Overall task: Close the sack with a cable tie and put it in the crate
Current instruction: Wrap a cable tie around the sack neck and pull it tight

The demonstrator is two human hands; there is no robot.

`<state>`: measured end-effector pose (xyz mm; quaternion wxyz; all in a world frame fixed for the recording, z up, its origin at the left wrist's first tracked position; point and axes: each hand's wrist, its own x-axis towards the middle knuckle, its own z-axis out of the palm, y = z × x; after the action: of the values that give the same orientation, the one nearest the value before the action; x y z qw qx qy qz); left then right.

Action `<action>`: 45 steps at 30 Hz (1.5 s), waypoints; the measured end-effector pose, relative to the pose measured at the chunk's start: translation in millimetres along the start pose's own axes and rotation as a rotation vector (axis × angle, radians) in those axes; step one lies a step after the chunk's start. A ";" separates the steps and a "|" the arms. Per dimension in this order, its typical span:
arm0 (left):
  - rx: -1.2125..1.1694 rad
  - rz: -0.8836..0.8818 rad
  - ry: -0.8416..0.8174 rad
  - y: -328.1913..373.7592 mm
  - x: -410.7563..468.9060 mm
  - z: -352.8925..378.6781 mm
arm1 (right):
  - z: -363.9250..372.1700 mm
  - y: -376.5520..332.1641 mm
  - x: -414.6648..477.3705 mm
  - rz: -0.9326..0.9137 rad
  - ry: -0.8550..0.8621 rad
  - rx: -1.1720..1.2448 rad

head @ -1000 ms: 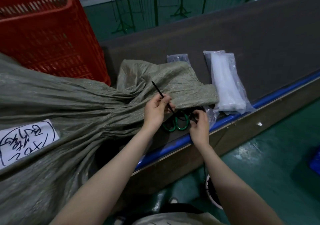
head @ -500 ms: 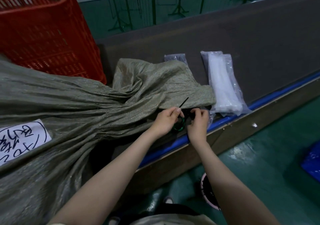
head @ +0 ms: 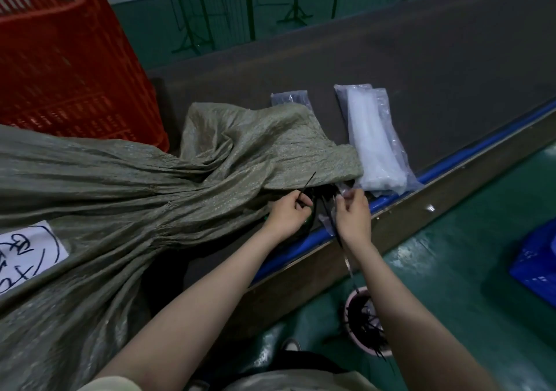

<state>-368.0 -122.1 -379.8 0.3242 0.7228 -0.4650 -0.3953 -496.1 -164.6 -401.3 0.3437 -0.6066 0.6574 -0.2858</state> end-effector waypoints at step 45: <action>-0.456 -0.042 0.338 29.8 -39.1 -99.0 | 9.0 -15.3 -22.6 0.410 -0.628 0.092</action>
<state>-303.9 -86.5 -297.0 0.5430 0.6963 -0.2884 -0.3703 -479.0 -143.3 -392.2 0.6053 -0.5046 0.6143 -0.0405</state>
